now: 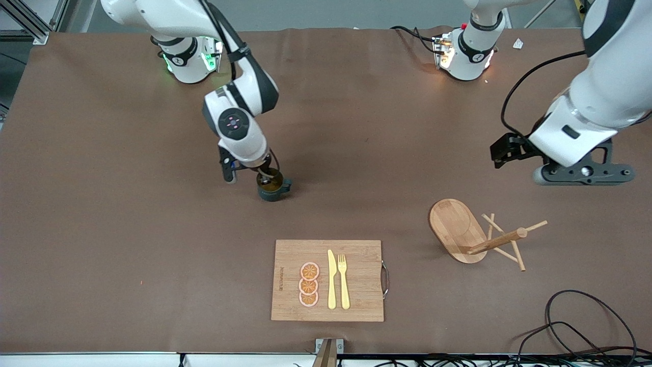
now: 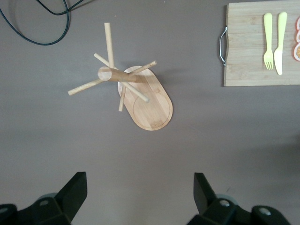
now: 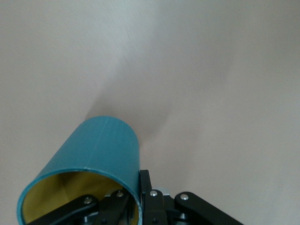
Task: Transfer cup from left to right arm and place
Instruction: 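Pull the mug away with the right gripper while the left gripper withdraws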
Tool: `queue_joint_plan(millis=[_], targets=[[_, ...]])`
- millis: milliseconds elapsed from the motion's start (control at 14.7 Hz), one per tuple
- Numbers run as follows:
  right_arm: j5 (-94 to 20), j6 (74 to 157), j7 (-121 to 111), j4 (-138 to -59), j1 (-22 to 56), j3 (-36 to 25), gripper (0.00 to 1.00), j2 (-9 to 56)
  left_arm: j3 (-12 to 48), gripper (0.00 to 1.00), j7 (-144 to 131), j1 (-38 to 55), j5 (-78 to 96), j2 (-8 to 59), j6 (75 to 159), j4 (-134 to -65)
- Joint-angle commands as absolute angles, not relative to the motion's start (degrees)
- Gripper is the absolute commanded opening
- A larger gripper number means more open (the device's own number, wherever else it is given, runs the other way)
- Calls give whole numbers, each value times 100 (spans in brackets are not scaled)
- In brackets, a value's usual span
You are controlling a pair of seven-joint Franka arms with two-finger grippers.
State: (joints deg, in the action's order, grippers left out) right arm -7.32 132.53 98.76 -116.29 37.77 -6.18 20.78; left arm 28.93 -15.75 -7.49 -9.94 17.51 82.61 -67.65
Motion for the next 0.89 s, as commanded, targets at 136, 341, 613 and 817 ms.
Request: queue_joint_plan(millis=[136,341,613,817], targets=[[-809,12692,7450,-11733,2885,-536,0,1661,1407,100,-775,17,-378,1257,8191,-7013],[-809,12035,4932,-11733,2349,-554,0,1538,1283,100,-721,-9,-273,968,8191,-7381],[-800,11760,2178,-11786,1636,-562,0,1520,1196,100,-729,-18,-220,458,8218,-7988],[-800,11786,-421,-11786,995,-562,0,1564,792,100,-729,324,-202,290,8218,-8086]])
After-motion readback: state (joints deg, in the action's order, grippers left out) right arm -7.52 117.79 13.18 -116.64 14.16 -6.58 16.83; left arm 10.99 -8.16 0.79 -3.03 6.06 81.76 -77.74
